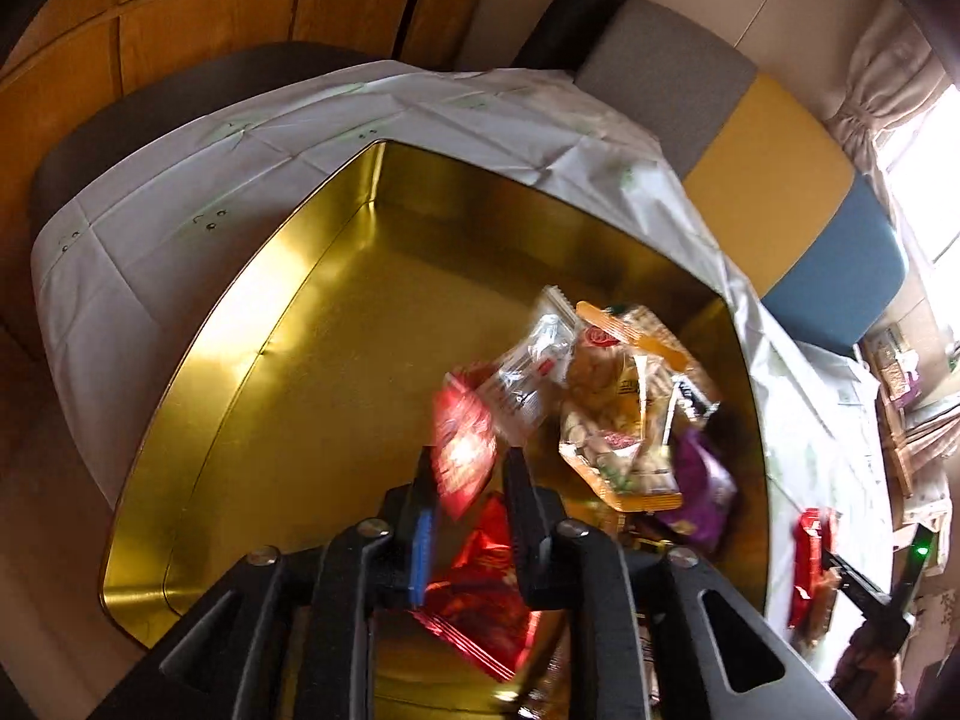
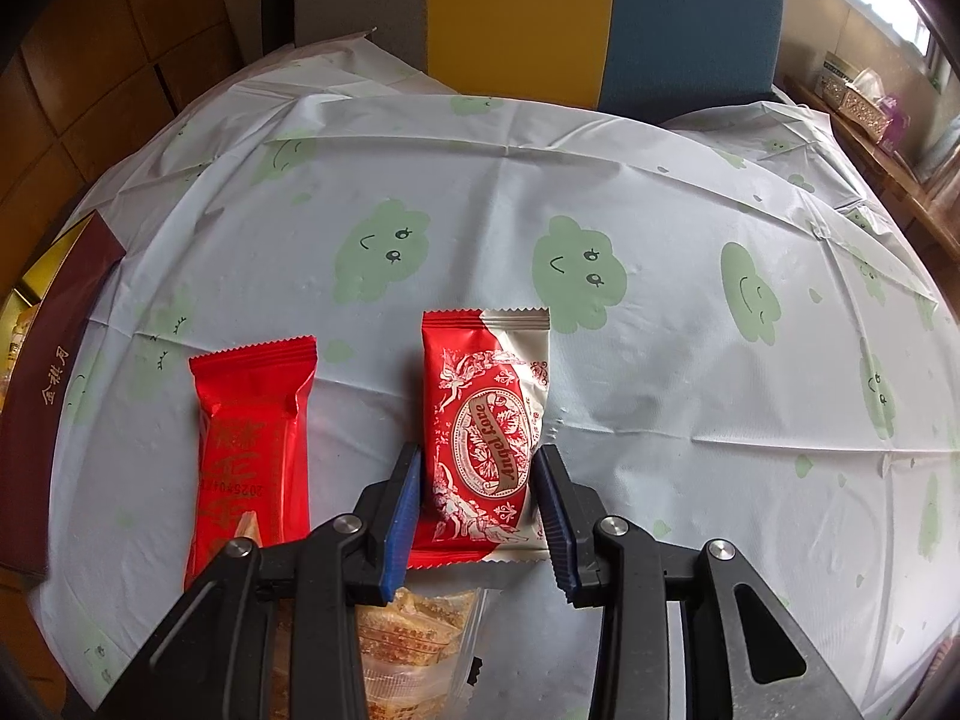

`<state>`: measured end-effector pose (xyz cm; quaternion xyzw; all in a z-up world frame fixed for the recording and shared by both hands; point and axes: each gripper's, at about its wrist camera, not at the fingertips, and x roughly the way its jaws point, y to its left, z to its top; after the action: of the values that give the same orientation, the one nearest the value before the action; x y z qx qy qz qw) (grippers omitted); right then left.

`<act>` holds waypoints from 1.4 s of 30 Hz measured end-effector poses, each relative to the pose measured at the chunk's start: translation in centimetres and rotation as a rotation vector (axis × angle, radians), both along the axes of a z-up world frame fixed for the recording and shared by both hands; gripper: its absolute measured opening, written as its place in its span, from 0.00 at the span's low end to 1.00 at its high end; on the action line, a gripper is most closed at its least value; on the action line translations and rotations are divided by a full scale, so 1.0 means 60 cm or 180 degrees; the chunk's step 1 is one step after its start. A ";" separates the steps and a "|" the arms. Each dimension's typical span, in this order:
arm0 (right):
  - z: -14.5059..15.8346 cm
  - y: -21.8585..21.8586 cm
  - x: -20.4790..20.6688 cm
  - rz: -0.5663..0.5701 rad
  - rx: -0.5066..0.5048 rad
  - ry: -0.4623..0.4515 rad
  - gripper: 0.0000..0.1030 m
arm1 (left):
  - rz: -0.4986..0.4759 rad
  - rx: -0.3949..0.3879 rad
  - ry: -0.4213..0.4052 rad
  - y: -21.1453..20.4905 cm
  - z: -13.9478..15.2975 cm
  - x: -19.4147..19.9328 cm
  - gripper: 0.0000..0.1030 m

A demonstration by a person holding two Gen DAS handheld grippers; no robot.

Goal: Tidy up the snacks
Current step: 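Carry the red candy bar into the gold tray and open the left gripper while the right holds its packet, then carry the red-and-white packet into the gold tray and open the right gripper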

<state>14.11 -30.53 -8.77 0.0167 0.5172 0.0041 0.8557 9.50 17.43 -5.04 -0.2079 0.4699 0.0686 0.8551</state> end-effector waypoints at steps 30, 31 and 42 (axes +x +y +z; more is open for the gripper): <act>0.001 0.005 -0.008 -0.0003 -0.0069 -0.0058 0.36 | -0.0244 0.0821 -0.0268 -0.090 0.056 -0.077 0.30; 0.000 0.005 -0.009 -0.0004 -0.0069 -0.0062 0.36 | -0.0266 0.0837 -0.0274 -0.095 0.056 -0.077 0.30; 0.001 0.006 -0.011 -0.0003 -0.0082 -0.0066 0.36 | -0.0403 0.0928 -0.0307 -0.127 0.054 -0.081 0.30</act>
<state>13.48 -30.17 -8.70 0.0058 0.5083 -0.0028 0.8611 4.65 9.82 -1.80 -0.0546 0.4255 0.0719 0.9004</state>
